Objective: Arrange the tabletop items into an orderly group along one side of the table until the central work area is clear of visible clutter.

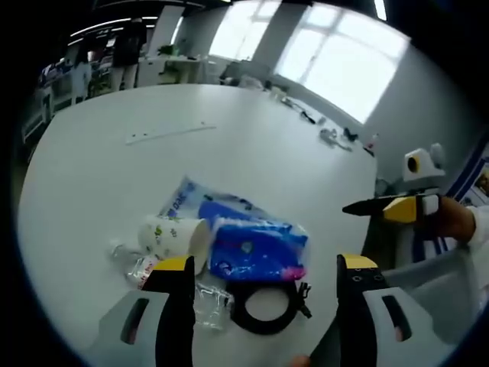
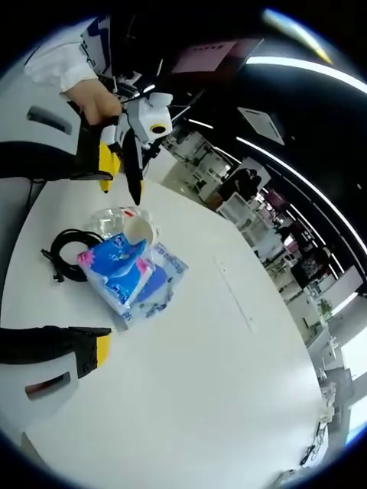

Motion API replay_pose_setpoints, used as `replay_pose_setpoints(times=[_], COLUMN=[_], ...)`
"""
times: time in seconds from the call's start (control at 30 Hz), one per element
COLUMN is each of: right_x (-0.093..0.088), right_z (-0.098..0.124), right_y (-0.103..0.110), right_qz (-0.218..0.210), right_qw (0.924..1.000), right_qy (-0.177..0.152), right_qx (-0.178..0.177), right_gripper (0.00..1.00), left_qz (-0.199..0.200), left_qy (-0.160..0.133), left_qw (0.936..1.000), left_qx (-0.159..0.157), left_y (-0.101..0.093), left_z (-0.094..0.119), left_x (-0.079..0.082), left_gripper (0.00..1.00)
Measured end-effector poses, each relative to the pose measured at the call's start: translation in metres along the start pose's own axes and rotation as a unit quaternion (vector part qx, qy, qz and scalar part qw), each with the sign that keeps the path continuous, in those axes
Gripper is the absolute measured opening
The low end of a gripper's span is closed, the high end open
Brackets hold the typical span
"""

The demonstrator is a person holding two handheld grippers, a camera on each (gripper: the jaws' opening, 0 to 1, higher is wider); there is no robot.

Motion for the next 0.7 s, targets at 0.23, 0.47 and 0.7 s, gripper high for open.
replay_pose_setpoints(times=[0.23, 0.47, 0.7], right_x=[-0.001, -0.009, -0.020], right_z=[-0.007, -0.024, -0.041], right_y=[-0.001, 0.002, -0.004], right_qz=[-0.031, -0.032, -0.041], right_qw=[0.9995, 0.9992, 0.9980], right_qy=[0.001, 0.023, 0.045], right_qx=[-0.004, -0.009, -0.019], right_gripper=[0.75, 0.73, 0.70], left_qz=[0.000, 0.012, 0.013], left_qy=[0.012, 0.015, 0.015], left_qw=[0.9999, 0.9998, 0.9997], left_qx=[-0.002, 0.006, 0.012], left_y=[0.006, 0.018, 0.021], left_z=[-0.016, -0.028, -0.038], left_x=[0.000, 0.000, -0.001], left_gripper=[0.72, 0.69, 0.64])
Point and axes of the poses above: the point that each gripper's makers call its tool centre point, and the gripper's own axes: z roughly backward along the fingers, y roughly to its left, x roughly out of its top, the point moved 3 cm from there along z, roughly backward along the fingers
